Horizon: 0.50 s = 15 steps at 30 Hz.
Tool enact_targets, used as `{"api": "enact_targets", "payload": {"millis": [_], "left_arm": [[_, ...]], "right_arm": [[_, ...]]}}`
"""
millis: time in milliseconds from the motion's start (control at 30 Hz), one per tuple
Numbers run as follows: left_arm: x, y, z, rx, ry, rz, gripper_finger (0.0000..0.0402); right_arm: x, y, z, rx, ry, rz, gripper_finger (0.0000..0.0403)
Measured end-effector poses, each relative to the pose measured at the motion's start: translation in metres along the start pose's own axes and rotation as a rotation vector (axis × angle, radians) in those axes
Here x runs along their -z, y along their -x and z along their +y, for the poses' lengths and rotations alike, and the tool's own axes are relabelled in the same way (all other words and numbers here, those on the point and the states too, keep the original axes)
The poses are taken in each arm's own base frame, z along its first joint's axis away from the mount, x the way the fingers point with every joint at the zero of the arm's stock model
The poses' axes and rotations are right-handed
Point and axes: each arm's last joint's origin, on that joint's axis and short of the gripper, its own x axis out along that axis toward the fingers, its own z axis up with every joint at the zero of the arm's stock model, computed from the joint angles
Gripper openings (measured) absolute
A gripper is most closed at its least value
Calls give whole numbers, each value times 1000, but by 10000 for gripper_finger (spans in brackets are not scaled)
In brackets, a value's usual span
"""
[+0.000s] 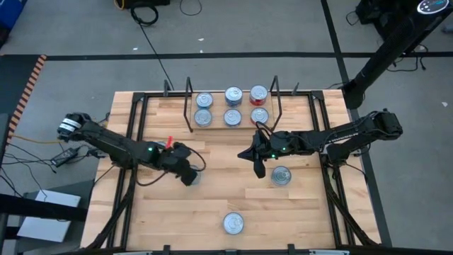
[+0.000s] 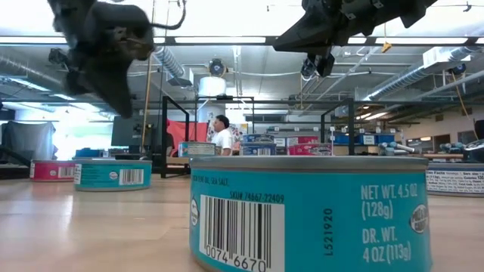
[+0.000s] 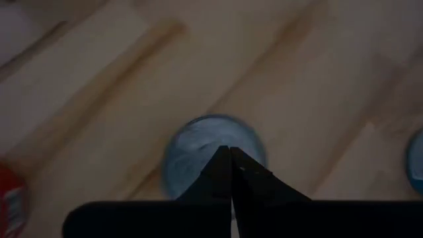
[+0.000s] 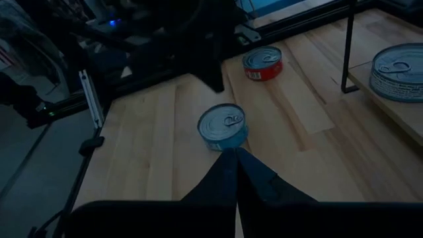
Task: Stack canned seafood by type on shelf
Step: Move the middle left light blue tuna can to the center of the table
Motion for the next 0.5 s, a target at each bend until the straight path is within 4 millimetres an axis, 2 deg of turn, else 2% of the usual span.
{"api": "enact_targets", "payload": {"millis": [133,267,400,500], "left_arm": [[11,7,23,-6,107,-11,0],[28,4,44,-21,200,14,0],[39,-3,52,-27,226,67,0],[43,-13,49,22,221,73,0]], "right_arm": [[1,0,0,3,2,7,7],[2,0,-1,10,4,25,7],[5,0,-2,21,1,51,7],[6,0,-2,23,2,59,7]]}}
